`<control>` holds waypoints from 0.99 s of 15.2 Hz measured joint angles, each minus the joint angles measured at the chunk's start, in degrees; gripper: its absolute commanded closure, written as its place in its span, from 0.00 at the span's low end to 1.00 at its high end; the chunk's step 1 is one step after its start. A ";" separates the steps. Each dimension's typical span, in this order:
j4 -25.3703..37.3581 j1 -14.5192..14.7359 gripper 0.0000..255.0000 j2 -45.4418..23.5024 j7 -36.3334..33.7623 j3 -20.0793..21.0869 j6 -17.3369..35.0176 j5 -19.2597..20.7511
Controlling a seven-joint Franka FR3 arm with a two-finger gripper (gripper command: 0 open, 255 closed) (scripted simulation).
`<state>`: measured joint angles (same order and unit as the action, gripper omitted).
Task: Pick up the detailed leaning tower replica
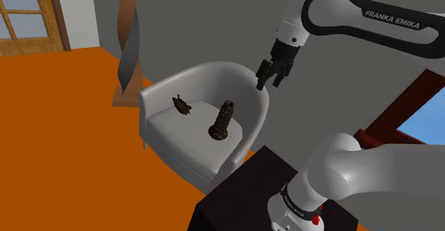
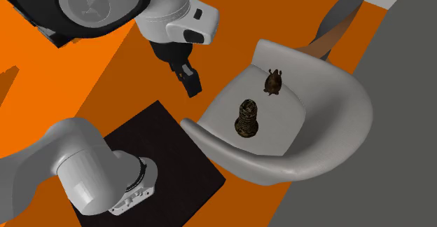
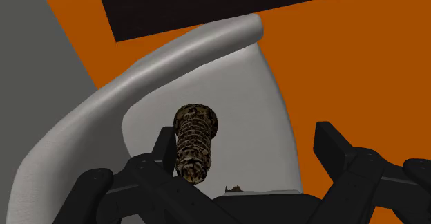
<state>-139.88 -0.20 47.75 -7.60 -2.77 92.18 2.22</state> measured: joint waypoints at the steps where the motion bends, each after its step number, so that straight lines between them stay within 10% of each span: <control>1: 0.00 0.00 0.00 0.00 0.00 0.00 0.00 0.00; 15: -6.71 -1.84 0.00 -18.70 3.42 -6.39 28.80 1.53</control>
<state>-146.59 -2.04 29.05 -4.18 -9.16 120.99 3.75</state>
